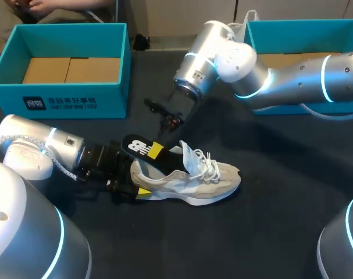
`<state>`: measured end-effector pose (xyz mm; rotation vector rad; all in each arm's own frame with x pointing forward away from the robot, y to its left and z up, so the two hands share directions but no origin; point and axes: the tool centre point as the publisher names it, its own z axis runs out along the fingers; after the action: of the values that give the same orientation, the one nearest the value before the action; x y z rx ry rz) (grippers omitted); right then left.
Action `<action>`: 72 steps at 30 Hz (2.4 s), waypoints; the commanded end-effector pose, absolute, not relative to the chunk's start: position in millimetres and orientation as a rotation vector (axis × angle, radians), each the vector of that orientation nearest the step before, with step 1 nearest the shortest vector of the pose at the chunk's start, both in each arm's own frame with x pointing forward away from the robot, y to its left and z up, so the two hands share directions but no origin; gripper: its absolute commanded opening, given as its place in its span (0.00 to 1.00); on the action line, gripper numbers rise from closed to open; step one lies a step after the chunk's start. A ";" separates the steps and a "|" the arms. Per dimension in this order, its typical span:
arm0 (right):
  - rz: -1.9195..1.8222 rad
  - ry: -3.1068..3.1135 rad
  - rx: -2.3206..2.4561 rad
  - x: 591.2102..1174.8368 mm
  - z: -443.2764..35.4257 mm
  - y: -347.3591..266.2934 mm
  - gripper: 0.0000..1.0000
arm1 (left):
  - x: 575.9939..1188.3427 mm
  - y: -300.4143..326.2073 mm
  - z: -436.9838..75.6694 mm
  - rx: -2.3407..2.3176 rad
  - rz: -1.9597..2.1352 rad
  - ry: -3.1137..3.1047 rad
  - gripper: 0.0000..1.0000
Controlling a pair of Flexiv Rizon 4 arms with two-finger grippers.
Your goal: Take the shoe out of the shoebox, open the shoe tongue, remove and reinsert the insole, then place the shoe into the shoebox
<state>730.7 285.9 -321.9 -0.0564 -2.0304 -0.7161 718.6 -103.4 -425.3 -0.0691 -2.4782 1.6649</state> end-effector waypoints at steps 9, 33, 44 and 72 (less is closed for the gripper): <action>-0.700 -2.016 -0.021 735.2 -325.3 290.7 0.00 | 718.6 -103.4 -426.7 -0.071 1.661 -2.479 0.00; -1.198 -2.061 -0.200 759.9 -256.0 301.7 0.00 | 718.6 -103.4 -426.7 -0.071 1.661 -2.479 0.00; -1.406 -2.074 -0.298 772.8 -235.9 303.2 0.00 | 718.6 -103.4 -426.7 -0.071 1.661 -2.479 0.00; -1.571 -1.950 -0.395 784.3 -201.0 311.9 0.00 | 718.6 -103.4 -426.7 -0.071 1.661 -2.479 0.00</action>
<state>789.5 310.5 -206.1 -0.3542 -1.9870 -1.5200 718.7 -103.3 -425.4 -0.0687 -2.4784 1.6648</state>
